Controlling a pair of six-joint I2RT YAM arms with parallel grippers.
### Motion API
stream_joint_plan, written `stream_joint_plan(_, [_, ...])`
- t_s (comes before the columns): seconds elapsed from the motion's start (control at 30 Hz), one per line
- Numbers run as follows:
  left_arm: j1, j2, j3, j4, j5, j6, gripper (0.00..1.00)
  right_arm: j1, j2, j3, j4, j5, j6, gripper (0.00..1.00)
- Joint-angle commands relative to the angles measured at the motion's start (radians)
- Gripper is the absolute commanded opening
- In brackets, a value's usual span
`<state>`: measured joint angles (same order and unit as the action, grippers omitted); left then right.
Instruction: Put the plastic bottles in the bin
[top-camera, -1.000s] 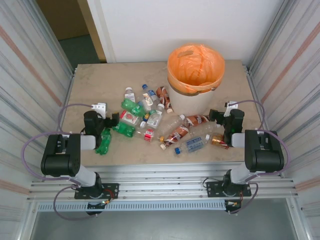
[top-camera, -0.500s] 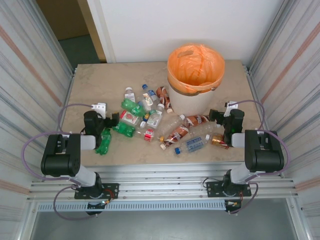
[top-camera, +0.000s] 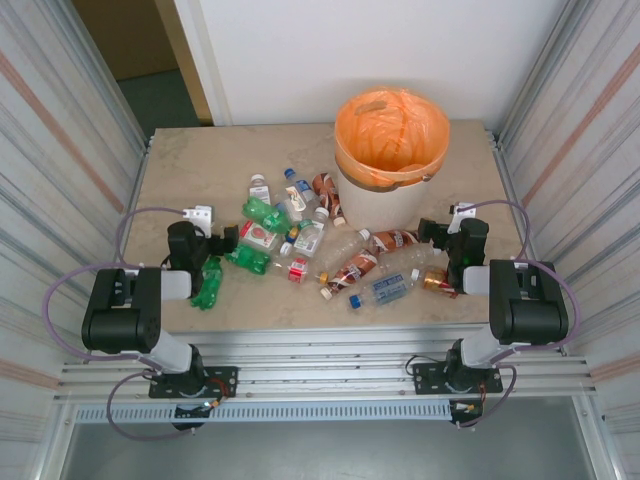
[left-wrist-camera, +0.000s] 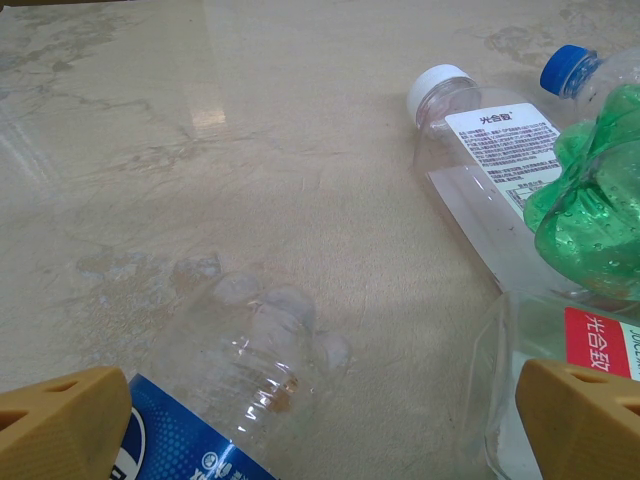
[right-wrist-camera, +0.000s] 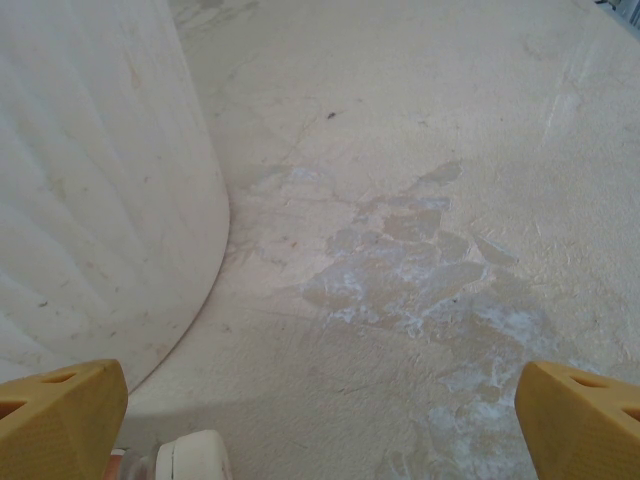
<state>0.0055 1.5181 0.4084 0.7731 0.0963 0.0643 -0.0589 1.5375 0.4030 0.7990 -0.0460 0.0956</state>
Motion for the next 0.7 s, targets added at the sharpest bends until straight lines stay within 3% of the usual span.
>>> stream_joint_plan(0.0, [-0.002,-0.005,0.009,0.007,0.007,0.004,0.99,0.003,0.001,0.008,-0.006,0.017,-0.008,0.98])
stream_joint_plan(0.67, [-0.002,-0.009,0.005,0.011,0.008,0.004,0.99,0.002,-0.001,0.005,-0.001,0.011,-0.007,0.98])
